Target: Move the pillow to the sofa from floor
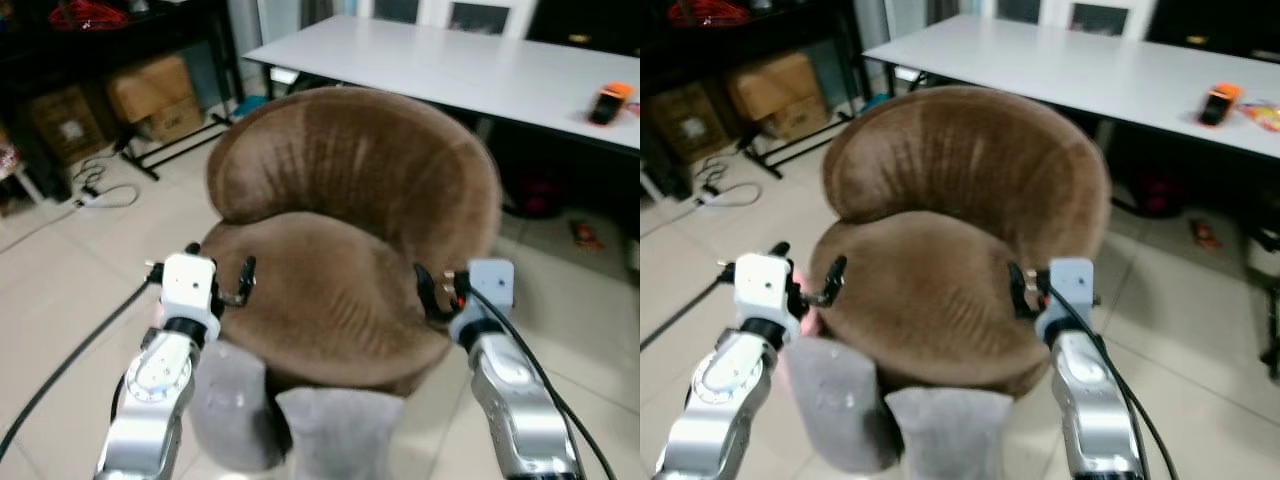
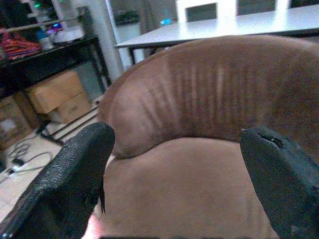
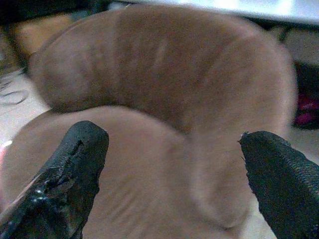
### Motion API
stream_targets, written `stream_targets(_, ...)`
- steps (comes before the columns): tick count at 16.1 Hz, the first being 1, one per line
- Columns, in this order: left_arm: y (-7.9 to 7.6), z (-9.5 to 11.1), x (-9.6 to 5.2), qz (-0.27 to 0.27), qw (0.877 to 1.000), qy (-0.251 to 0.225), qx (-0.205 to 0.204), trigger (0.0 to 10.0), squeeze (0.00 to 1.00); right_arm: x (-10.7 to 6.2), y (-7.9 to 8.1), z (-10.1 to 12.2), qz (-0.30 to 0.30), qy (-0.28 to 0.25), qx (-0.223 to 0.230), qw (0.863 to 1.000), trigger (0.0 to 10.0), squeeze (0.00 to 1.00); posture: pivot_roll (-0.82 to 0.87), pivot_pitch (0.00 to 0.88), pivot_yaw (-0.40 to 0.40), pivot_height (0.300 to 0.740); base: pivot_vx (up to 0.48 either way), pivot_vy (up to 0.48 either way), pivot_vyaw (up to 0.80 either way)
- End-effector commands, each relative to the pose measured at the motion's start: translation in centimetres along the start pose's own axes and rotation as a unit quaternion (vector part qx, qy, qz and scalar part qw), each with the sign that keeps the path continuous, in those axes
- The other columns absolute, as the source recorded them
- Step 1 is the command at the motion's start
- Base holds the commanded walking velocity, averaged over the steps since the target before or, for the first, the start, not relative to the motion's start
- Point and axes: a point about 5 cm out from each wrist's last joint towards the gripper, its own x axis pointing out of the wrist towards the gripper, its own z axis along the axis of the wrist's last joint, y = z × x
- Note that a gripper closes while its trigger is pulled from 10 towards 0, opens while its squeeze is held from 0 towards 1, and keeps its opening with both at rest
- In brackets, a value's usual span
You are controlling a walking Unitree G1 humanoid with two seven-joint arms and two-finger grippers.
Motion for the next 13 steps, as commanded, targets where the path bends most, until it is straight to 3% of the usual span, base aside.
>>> stream_targets(1, 0.26, -0.03, 0.08, 0.004, 1.000, 0.002, 0.003, 10.0, 0.00, -0.07, 0.36, -0.18, 0.015, 0.008, 0.001, 1.000, 10.0, 0.00, -0.07, 0.026, 0.037, 0.735, 0.000, 0.000, 0.00)
stream_targets(13, 0.43, -0.60, -0.47, 0.008, 1.000, -0.002, -0.004, 10.0, 0.00, -0.38, 0.31, -0.45, 0.032, -0.004, 0.001, 0.999, 10.0, 0.00, -0.07, 0.014, 0.033, 0.620, 0.000, 0.000, 0.00)
